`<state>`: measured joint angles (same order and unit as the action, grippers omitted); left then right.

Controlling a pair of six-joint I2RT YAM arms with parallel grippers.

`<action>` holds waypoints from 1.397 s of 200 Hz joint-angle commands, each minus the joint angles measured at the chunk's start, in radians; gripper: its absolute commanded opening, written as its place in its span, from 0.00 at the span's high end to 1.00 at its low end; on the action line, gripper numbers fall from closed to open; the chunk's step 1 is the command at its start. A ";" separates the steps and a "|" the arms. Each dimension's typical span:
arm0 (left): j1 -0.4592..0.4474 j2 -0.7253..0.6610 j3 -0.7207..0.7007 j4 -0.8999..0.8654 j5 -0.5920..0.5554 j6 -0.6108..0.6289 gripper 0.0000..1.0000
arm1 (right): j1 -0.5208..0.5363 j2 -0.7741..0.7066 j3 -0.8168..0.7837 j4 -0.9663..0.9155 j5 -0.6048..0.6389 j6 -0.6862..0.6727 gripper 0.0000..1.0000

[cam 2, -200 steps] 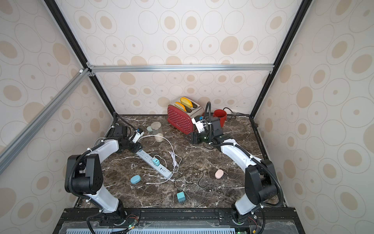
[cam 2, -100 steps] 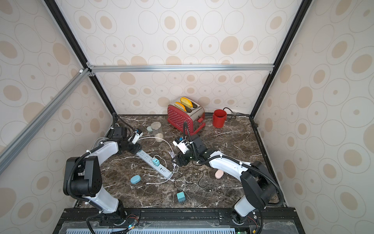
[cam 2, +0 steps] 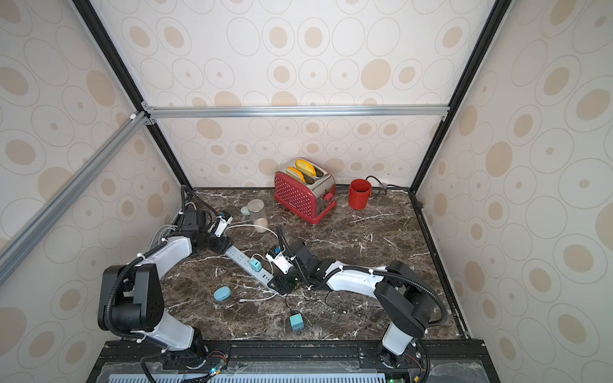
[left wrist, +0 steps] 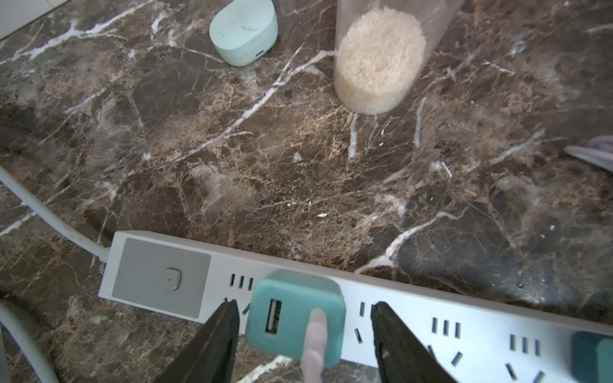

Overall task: Charge the bluetooth headset
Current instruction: Adjust the socket at the center of the board, then adjust the charging cable.

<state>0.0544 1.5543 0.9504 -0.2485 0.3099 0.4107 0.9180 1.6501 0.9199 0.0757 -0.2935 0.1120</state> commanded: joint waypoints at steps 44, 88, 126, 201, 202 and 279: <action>0.004 -0.027 0.005 0.020 0.039 -0.012 0.36 | 0.004 -0.044 0.008 -0.010 0.068 0.006 0.27; 0.003 -0.023 0.025 0.005 0.032 -0.016 0.47 | 0.004 -0.046 0.007 -0.016 0.055 0.012 0.27; 0.004 -0.033 0.017 0.005 0.031 -0.011 0.57 | 0.005 -0.051 0.007 -0.021 0.057 0.009 0.27; -0.005 -0.036 0.016 -0.022 0.029 -0.021 0.85 | 0.001 -0.043 0.021 -0.038 0.066 0.002 0.27; -0.006 -0.036 0.016 -0.022 0.028 -0.021 0.86 | 0.001 -0.043 0.022 -0.038 0.066 0.001 0.27; -0.007 -0.022 -0.006 -0.099 -0.057 -0.047 1.00 | -0.018 -0.067 0.049 -0.087 0.069 -0.017 0.27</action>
<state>0.0460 1.5333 0.9504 -0.2581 0.3195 0.3775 0.9104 1.6176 0.9340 0.0185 -0.2302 0.1143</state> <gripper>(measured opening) 0.085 0.728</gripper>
